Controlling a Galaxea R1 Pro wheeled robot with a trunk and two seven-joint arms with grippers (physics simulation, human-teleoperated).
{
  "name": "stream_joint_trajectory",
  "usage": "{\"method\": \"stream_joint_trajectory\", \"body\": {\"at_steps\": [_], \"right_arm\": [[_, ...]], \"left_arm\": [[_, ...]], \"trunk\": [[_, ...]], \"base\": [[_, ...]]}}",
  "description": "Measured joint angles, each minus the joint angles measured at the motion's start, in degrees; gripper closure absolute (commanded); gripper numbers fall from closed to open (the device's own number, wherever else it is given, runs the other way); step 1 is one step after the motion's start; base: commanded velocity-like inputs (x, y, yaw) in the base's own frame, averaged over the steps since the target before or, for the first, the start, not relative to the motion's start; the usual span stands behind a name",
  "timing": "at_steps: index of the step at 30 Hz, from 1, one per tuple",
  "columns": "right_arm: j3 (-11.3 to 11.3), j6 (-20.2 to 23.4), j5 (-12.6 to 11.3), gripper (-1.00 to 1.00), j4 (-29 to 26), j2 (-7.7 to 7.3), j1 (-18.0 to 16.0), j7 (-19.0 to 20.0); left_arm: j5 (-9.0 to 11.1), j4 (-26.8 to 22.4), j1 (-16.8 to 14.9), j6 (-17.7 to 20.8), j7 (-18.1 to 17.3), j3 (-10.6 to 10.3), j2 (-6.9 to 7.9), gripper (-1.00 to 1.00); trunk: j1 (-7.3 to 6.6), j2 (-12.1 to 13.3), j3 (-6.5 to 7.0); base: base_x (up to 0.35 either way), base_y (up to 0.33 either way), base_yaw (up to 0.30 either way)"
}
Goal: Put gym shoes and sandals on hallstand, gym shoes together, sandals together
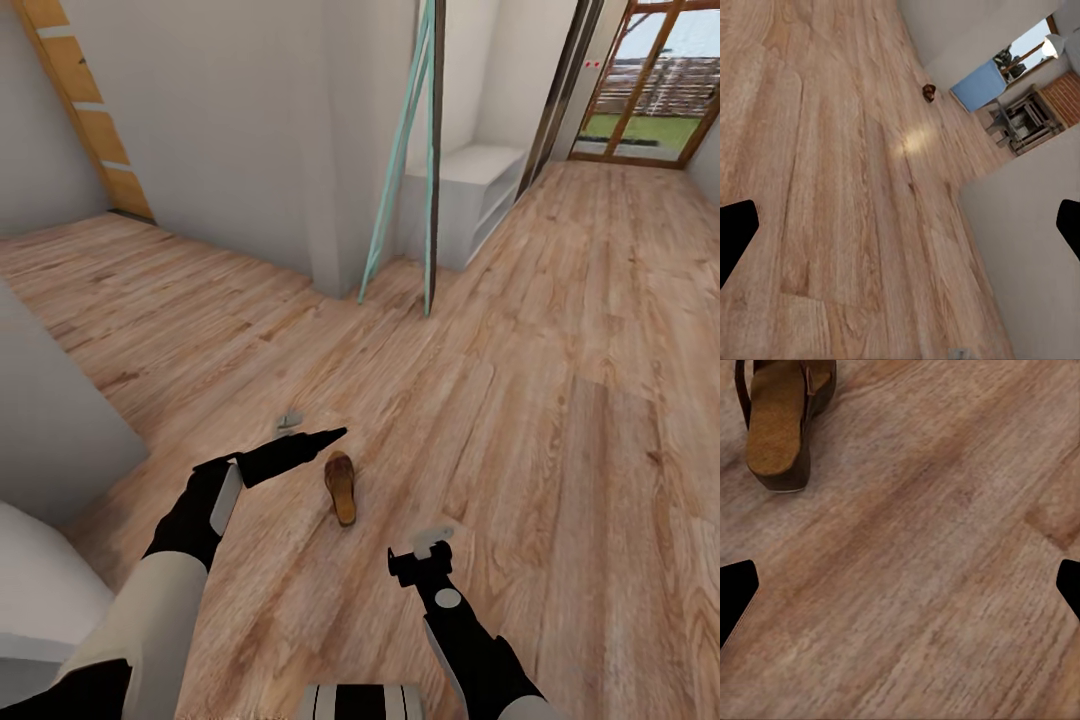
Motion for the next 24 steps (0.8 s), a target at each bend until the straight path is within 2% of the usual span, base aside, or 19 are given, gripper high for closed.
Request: {"method": "stream_joint_trajectory", "body": {"at_steps": [5, 17, 24], "right_arm": [[-0.02, -0.02, 0.01, -1.00, 0.02, 0.00, 0.00, 0.06], [-0.07, -0.02, 0.01, -1.00, 0.03, 0.00, 0.00, 0.02], [-0.08, -0.18, 0.01, -1.00, 0.02, 0.00, 0.01, 0.04]], "left_arm": [[0.02, 0.00, 0.24, 0.07, -0.20, -0.03, -0.01, -1.00], [0.08, 0.00, 0.06, 0.09, -0.26, -0.03, -0.07, -1.00], [0.10, -0.04, 0.20, 0.03, -0.26, -0.03, -0.01, -1.00]], "trunk": [[-0.02, 0.00, -0.33], [-0.03, 0.00, -1.11], [0.00, 0.00, -1.58]], "base": [[0.140, 0.000, 0.178], [0.295, 0.047, 0.179], [0.073, 0.007, 0.179]]}}
